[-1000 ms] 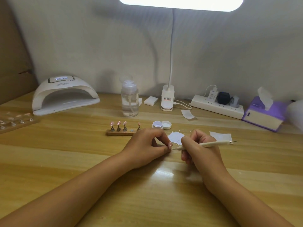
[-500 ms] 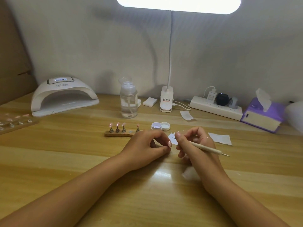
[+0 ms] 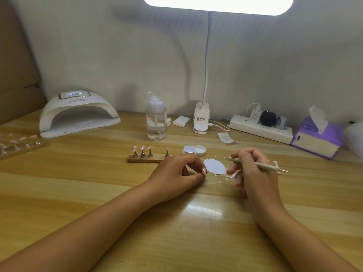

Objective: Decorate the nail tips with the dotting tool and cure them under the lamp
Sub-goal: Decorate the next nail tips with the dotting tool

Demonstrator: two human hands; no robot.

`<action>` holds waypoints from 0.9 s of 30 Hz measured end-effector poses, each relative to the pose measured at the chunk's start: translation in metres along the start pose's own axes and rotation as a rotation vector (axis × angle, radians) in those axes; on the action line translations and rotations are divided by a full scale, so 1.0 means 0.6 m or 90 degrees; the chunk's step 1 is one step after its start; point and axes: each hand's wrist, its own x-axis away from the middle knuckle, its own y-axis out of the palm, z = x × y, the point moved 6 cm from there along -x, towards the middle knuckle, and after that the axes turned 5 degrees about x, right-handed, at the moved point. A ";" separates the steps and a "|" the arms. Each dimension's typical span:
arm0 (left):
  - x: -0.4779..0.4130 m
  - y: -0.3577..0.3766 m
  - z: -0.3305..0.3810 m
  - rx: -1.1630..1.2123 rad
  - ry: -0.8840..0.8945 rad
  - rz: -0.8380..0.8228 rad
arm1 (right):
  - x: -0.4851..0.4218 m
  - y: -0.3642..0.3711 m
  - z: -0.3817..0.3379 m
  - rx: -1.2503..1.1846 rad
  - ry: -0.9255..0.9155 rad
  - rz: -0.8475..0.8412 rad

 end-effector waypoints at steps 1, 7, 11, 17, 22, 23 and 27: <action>0.000 0.000 -0.001 0.003 0.000 -0.001 | -0.002 -0.001 0.006 0.034 0.021 -0.008; 0.001 0.001 -0.002 -0.011 0.003 0.001 | 0.001 0.003 0.018 0.180 0.037 -0.048; 0.002 0.001 -0.001 -0.019 0.008 0.001 | -0.002 0.008 0.020 0.235 0.033 -0.063; 0.003 0.001 0.001 -0.019 0.017 -0.001 | 0.000 0.005 0.018 0.230 0.027 -0.052; 0.001 -0.001 0.000 0.009 0.016 0.003 | 0.009 0.005 -0.004 0.056 -0.004 -0.032; 0.001 -0.001 0.000 0.011 0.017 0.002 | 0.011 0.008 -0.004 0.012 0.014 -0.043; 0.002 -0.001 0.002 -0.011 0.026 -0.005 | 0.019 0.021 0.002 -0.056 0.074 -0.084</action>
